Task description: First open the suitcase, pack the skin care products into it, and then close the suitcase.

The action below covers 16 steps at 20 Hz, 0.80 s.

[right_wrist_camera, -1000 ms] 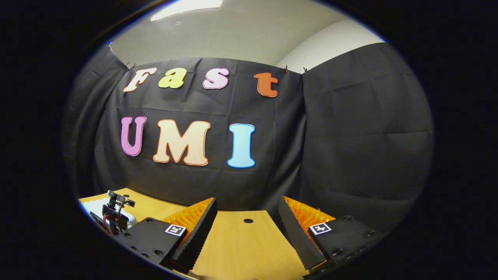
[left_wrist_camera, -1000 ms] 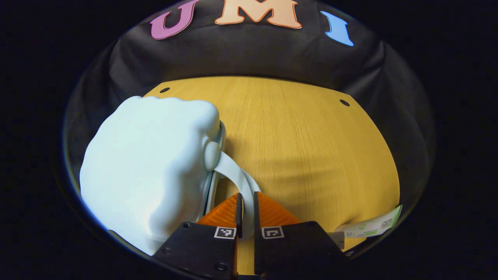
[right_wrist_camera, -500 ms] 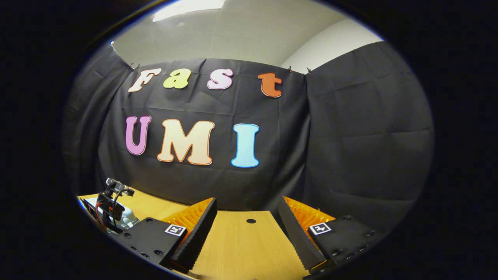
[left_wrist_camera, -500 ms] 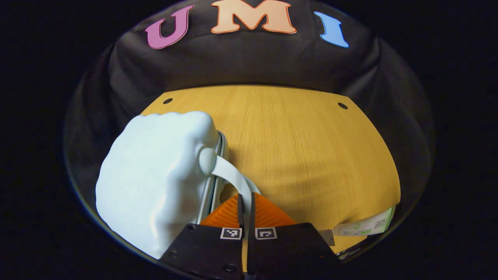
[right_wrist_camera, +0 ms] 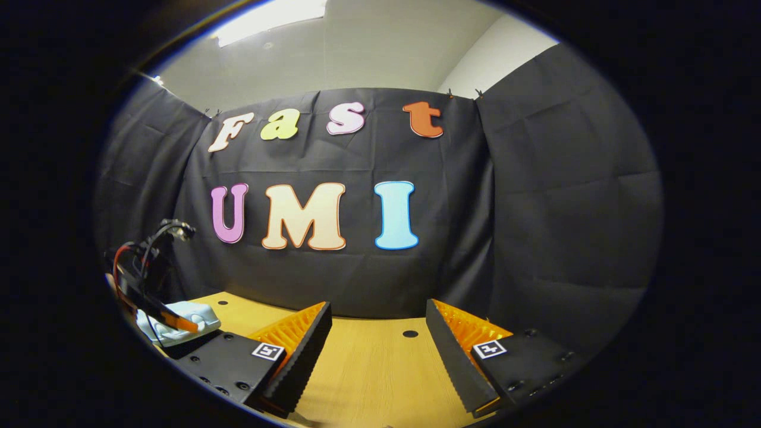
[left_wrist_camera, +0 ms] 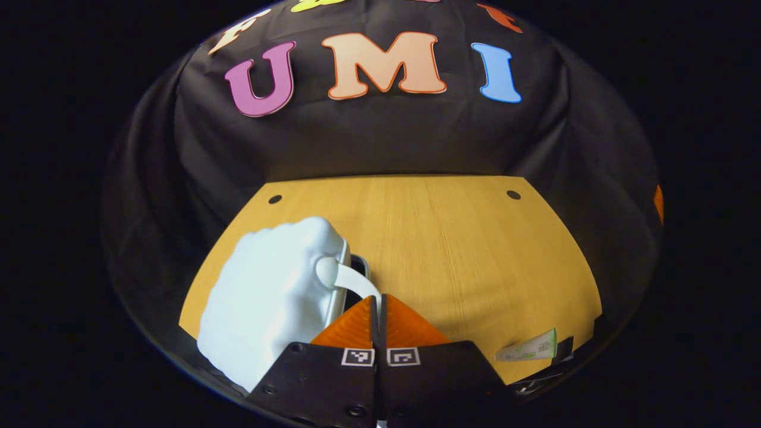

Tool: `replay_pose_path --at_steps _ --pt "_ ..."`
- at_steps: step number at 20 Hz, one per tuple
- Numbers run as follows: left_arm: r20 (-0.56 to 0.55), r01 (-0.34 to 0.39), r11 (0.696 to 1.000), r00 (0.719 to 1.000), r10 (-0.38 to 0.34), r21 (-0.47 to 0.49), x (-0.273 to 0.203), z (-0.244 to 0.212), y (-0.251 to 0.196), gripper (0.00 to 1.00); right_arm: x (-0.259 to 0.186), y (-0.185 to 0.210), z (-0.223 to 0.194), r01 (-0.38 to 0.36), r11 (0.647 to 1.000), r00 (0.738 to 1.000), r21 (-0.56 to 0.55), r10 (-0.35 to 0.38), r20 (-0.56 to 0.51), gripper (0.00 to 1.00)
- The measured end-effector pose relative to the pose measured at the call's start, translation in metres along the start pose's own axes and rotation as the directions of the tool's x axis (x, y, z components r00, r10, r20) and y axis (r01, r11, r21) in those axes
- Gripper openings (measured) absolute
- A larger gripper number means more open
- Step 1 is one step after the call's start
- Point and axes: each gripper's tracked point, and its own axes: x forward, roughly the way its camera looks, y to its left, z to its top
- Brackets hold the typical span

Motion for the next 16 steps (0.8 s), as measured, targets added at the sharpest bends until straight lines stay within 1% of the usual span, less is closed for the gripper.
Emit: replay_pose_path --at_steps 2,3,4,5,7,8,11,13,14,15,16 --pt "0.044 0.03 0.999 0.999 -0.031 0.028 -0.008 0.022 0.01 0.0 -0.001 0.003 0.007 0.022 1.0 1.0 0.021 -0.022 0.005 0.99" --pt "0.037 0.058 0.998 0.998 -0.059 0.026 -0.01 0.023 0.01 0.0 -0.004 0.014 0.008 0.008 0.999 1.0 0.043 -0.008 0.013 0.99" --pt "0.03 0.06 0.998 0.998 -0.061 0.012 -0.01 0.02 0.014 0.0 -0.005 0.023 0.012 -0.007 0.999 0.999 0.045 0.006 0.032 0.98" --pt "0.017 0.068 0.998 0.998 -0.068 -0.002 -0.007 0.016 0.011 0.0 -0.006 0.024 0.01 -0.002 1.0 0.999 0.03 0.001 0.035 0.98" --pt "-0.001 0.1 0.995 0.995 -0.1 -0.024 -0.004 0.002 0.003 0.0 -0.009 0.032 0.006 -0.009 1.0 1.0 0.024 0.008 0.016 0.99" --pt "-0.015 0.093 0.995 0.996 -0.093 -0.025 -0.001 -0.007 0.0 0.0 -0.011 0.033 0.008 -0.01 1.0 1.0 0.025 0.01 0.014 0.99" --pt "-0.058 0.102 0.993 0.993 -0.105 -0.052 0.012 -0.03 -0.01 0.0 -0.016 0.025 0.009 0.001 1.0 1.0 0.002 -0.001 0.009 0.99" --pt "-0.074 0.136 0.986 0.987 -0.143 -0.093 0.019 -0.04 -0.026 0.0 -0.017 0.015 0.01 0.023 1.0 1.0 -0.002 -0.023 0.003 0.99" --pt "-0.086 0.164 0.98 0.981 -0.173 -0.11 0.022 -0.047 -0.036 0.09 -0.018 0.011 0.01 0.033 0.999 0.999 0.001 -0.033 0.0 0.99" --pt "-0.099 0.176 0.977 0.977 -0.188 -0.118 0.025 -0.054 -0.043 0.23 -0.019 0.006 0.01 0.042 0.999 0.999 0.0 -0.042 -0.004 0.98" --pt "-0.112 0.19 0.975 0.973 -0.203 -0.115 0.028 -0.058 -0.049 0.44 -0.019 0.002 0.01 0.051 0.999 0.999 -0.005 -0.051 -0.005 0.99"
